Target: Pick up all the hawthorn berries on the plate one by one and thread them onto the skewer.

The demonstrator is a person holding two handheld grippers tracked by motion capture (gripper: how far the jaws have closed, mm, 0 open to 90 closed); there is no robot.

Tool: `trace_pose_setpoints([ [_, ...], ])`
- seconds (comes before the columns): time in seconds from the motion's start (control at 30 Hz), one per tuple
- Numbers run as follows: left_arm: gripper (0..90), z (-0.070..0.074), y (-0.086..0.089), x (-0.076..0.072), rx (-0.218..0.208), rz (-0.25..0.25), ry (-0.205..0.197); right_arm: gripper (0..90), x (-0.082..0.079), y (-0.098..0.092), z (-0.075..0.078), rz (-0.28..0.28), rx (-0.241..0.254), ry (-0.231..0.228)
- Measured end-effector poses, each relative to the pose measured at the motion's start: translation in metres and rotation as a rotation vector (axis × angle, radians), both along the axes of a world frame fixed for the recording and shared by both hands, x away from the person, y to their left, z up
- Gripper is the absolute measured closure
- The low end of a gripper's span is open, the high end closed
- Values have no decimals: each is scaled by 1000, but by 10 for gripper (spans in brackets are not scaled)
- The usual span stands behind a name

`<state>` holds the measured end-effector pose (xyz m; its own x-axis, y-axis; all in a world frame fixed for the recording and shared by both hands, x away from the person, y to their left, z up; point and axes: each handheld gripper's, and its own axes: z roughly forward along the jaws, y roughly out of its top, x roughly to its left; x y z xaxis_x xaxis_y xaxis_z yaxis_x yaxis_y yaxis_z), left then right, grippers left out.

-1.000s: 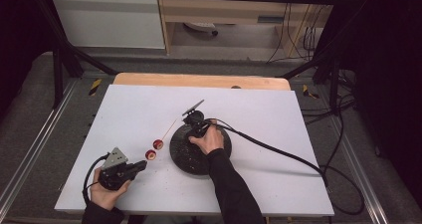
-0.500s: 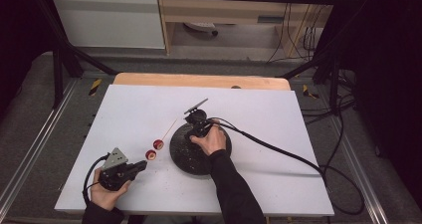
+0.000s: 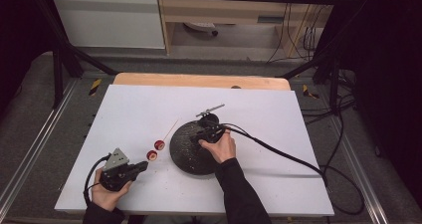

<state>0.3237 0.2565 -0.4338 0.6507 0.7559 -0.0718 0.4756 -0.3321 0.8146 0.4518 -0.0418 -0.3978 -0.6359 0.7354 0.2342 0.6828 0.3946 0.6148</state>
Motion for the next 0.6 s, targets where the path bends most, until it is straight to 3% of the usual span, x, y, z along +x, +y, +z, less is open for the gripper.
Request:
trace_pose_setpoints([
  [0.3,883,0,-5,-2,1,-4,-3,622,-21,-30,-3,-52,133,-56],
  [0.6,883,-1,-10,-4,5,-12,0,622,-41,-46,-21,-102,274,-94],
])
